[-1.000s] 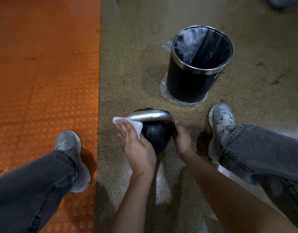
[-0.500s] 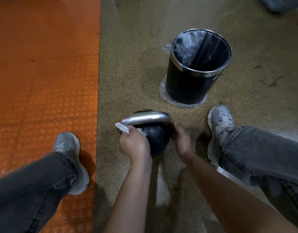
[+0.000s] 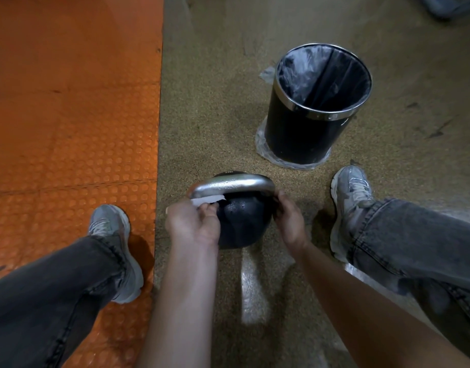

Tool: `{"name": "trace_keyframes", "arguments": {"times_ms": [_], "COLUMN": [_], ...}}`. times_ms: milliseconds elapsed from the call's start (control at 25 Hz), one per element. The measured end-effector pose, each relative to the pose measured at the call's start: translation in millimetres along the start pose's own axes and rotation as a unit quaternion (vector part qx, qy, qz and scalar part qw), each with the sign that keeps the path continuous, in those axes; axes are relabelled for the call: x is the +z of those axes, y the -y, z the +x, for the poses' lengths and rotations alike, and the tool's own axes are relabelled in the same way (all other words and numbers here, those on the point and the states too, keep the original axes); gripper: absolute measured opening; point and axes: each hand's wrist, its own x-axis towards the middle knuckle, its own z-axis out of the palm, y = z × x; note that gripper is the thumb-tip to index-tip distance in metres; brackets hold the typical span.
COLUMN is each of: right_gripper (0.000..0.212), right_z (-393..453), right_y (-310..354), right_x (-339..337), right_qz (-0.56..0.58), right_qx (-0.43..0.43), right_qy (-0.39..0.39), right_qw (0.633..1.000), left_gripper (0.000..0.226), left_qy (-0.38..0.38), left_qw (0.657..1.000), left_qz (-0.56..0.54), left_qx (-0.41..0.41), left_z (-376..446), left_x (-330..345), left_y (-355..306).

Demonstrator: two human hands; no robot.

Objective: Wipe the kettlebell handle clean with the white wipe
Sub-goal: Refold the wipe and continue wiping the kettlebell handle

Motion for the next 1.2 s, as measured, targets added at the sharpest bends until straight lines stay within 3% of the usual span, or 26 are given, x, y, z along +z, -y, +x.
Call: {"name": "trace_keyframes", "arguments": {"times_ms": [400, 520, 880, 1080, 1200], "right_gripper": [0.040, 0.050, 0.070, 0.039, 0.034], "right_z": [4, 4, 6, 9, 9], "right_y": [-4, -6, -6, -7, -6], "right_x": [1, -2, -3, -4, -3], "right_qz": [-0.005, -0.024, 0.009, 0.022, 0.041], "right_qx": [-0.010, -0.002, 0.009, 0.007, 0.005], "right_qy": [-0.009, -0.017, -0.024, -0.033, -0.033], "right_qw": [1.000, 1.000, 1.000, 0.999, 0.999], "left_gripper": [0.045, 0.038, 0.040, 0.038, 0.034], "left_qy": [-0.050, -0.047, 0.001, -0.007, -0.002], "left_qw": [0.997, 0.995, 1.000, 1.000, 0.999], "left_qz": [0.048, 0.075, -0.015, 0.027, 0.032], "left_qx": [0.040, 0.038, -0.023, -0.002, 0.002], "left_z": [2, 2, -4, -4, -9], "left_x": [13, 13, 5, 7, 5], "left_y": [-6, -1, -7, -4, -3]}}
